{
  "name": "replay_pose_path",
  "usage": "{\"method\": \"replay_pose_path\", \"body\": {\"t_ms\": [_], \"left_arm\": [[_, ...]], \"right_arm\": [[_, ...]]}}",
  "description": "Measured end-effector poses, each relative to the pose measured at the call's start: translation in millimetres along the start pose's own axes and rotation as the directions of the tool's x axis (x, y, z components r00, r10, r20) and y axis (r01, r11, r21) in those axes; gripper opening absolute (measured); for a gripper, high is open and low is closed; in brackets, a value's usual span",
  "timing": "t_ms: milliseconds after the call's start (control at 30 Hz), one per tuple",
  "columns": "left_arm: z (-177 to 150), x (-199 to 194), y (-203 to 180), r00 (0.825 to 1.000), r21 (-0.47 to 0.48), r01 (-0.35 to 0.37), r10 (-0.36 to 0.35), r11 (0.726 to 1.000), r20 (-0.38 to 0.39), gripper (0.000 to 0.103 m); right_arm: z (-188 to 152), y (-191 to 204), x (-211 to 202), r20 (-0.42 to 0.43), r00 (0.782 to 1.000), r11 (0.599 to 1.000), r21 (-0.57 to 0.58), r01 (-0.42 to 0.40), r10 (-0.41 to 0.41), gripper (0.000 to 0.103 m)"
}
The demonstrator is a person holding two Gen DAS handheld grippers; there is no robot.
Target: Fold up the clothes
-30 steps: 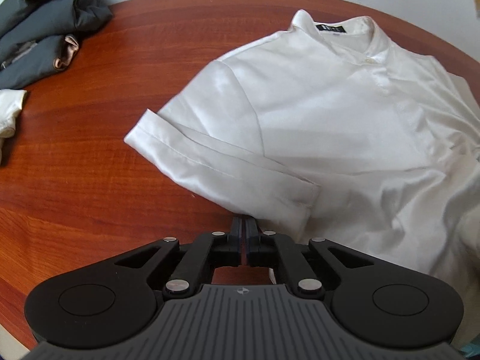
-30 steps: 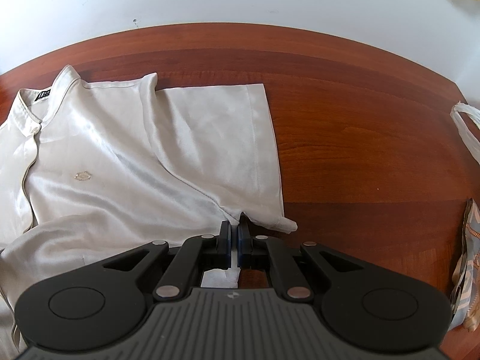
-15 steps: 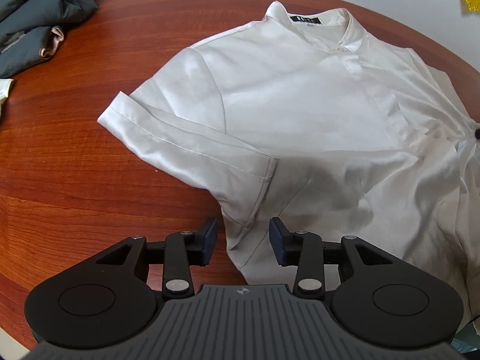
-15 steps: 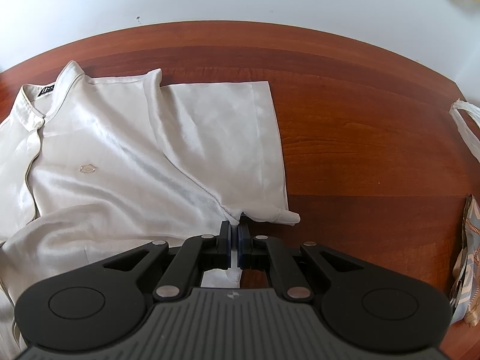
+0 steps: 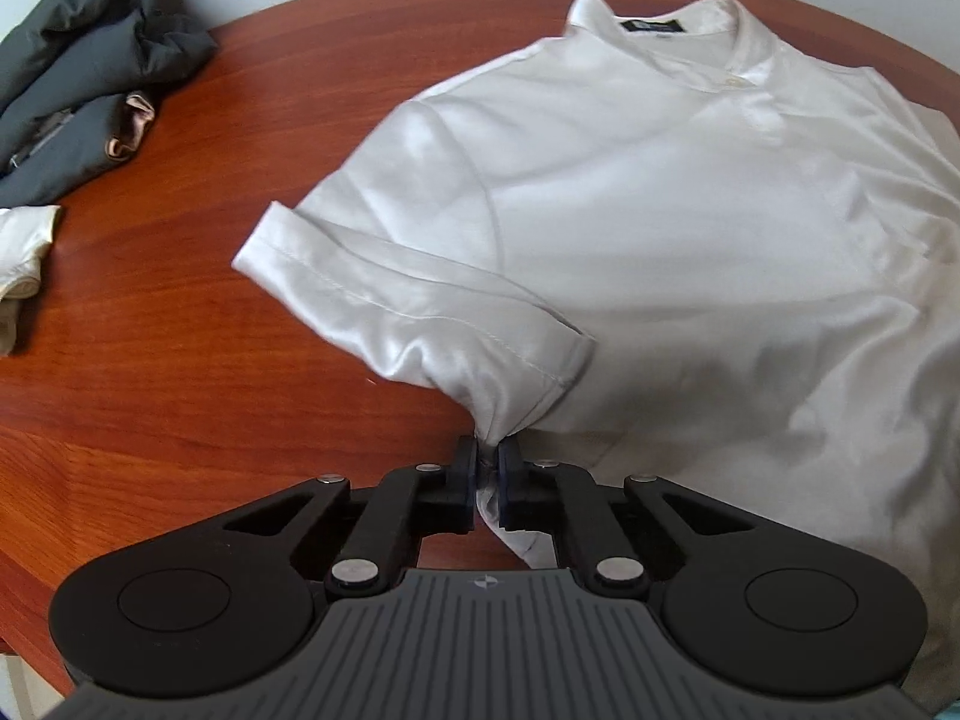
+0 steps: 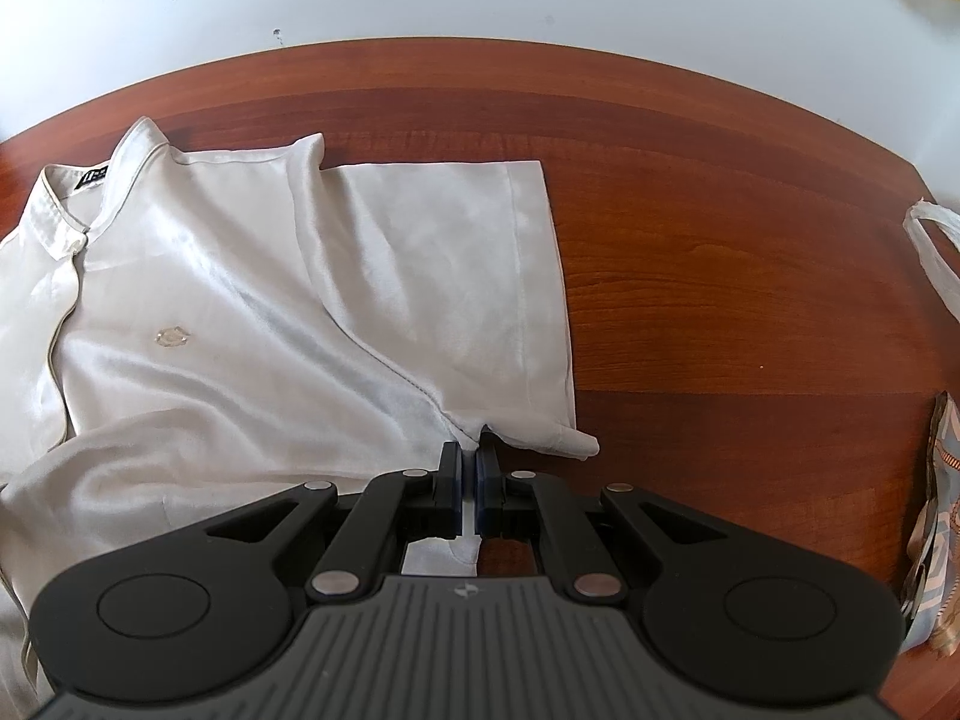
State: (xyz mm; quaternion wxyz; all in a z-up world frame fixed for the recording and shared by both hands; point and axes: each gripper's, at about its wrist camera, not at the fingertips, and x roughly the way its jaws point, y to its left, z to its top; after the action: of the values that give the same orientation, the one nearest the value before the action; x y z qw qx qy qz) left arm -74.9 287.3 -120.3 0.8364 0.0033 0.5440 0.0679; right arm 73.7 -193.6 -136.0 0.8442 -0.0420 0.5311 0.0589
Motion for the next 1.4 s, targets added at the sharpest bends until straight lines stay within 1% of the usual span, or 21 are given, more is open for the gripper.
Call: {"method": "replay_pose_path", "body": {"t_ms": [200,333,500,767,867,967,1033,1167,1333,1400], "left_arm": [[21.2,12.2,24.0,1.0,0.027,-0.018,0.018,0.999,0.004,0.007],[43.9,22.2,39.2,1.0,0.043,-0.026,0.025,0.999,0.007,0.007],[75.7,37.0,54.1,0.999,0.093,-0.033,0.032,0.995,0.018,0.007],[127.6,62.0,65.3,0.999,0.192,-0.04,0.033,0.98,0.04,0.007],[145.1,69.9,66.0,0.998,0.208,-0.04,0.031,0.977,0.046,0.007],[162.0,79.1,65.9,0.996,0.227,-0.066,0.052,0.972,0.066,0.007],[171.4,83.9,67.3,0.996,0.224,-0.075,0.06,0.972,0.071,0.007],[192.0,91.3,71.9,0.997,0.184,-0.057,0.047,0.981,0.059,0.007],[198.9,93.7,72.3,0.997,0.171,-0.051,0.041,0.984,0.061,0.008],[197.9,91.6,75.5,0.998,0.154,-0.03,0.022,0.988,0.058,0.011]], "right_arm": [[3.2,13.1,2.4,-0.003,1.0,1.0,-0.007,-0.017,0.017,0.004],[6.3,26.8,3.8,0.003,1.0,1.0,-0.007,-0.027,0.027,0.004],[9.1,43.8,6.2,0.018,0.999,1.0,0.001,-0.03,0.03,0.004],[19.4,66.4,16.7,0.037,0.999,1.0,0.019,0.005,-0.006,0.004],[24.2,69.7,20.5,0.042,0.999,0.999,0.026,0.019,-0.02,0.004],[31.0,71.3,23.9,0.048,0.998,0.999,0.032,0.039,-0.041,0.004],[35.7,72.0,27.6,0.049,0.998,0.998,0.035,0.045,-0.047,0.004],[48.7,72.7,32.6,0.061,0.996,0.998,0.035,0.059,-0.061,0.004],[60.3,72.8,35.8,0.07,0.995,0.997,0.029,0.066,-0.068,0.004],[59.9,73.5,32.1,0.072,0.995,0.998,0.022,0.062,-0.063,0.005]]}}
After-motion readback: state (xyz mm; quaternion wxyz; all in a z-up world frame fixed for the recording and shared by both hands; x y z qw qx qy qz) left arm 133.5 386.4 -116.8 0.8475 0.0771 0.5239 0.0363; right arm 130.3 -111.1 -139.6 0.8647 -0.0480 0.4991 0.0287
